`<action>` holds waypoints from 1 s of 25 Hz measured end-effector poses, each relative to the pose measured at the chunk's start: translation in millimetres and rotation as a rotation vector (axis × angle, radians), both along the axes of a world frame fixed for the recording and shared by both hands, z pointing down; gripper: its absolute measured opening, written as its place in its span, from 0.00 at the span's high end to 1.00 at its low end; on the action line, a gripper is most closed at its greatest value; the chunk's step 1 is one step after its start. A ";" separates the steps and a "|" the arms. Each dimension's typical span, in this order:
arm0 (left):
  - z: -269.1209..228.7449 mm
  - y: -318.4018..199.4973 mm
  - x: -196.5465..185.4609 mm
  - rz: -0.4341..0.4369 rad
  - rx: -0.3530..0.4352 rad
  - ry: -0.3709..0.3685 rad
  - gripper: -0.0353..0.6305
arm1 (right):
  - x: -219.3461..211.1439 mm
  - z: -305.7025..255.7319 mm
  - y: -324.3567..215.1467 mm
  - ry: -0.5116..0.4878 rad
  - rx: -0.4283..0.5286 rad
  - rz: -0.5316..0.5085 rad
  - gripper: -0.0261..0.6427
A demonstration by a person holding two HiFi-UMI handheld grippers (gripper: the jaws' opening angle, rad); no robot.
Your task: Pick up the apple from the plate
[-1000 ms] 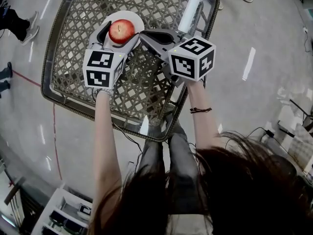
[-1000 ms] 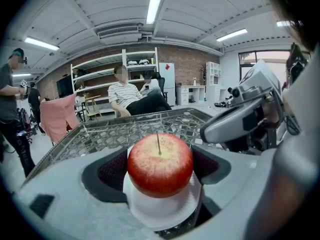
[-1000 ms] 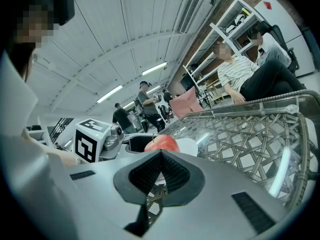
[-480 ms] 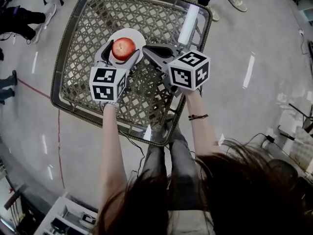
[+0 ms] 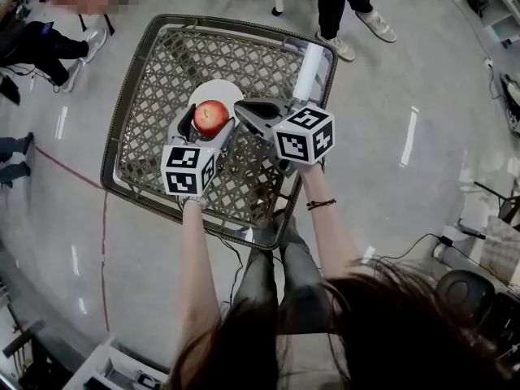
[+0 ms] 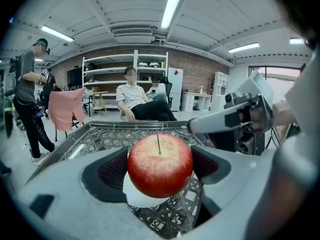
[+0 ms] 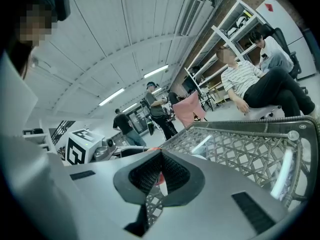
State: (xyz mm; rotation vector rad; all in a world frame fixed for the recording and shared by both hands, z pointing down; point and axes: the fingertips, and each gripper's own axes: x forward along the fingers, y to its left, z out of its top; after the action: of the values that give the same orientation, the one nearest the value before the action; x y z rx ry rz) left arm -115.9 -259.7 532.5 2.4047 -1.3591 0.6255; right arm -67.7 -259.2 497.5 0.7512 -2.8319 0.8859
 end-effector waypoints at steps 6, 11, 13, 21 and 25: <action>-23.4 10.2 -6.6 -0.002 0.005 0.001 0.34 | 0.5 -25.0 5.3 -0.005 0.013 -0.008 0.95; -41.8 18.1 -4.7 -0.009 0.015 0.021 0.34 | 1.0 -41.8 11.0 0.002 0.034 -0.014 0.95; -47.9 22.7 -4.2 -0.018 0.017 0.036 0.34 | 1.5 -47.8 14.2 0.002 0.039 -0.014 0.95; -70.5 57.3 -10.9 -0.049 0.017 0.082 0.34 | 5.1 -68.4 40.4 -0.016 0.048 0.007 0.95; -88.3 67.4 -16.1 -0.060 0.039 0.088 0.34 | 5.4 -82.3 47.8 -0.026 0.062 0.006 0.95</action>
State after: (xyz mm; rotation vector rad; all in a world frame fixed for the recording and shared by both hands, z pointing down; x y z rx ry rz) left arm -132.0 -192.3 444.2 2.3815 -1.4135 0.4763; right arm -62.4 -211.4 415.2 0.7611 -2.8937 0.8187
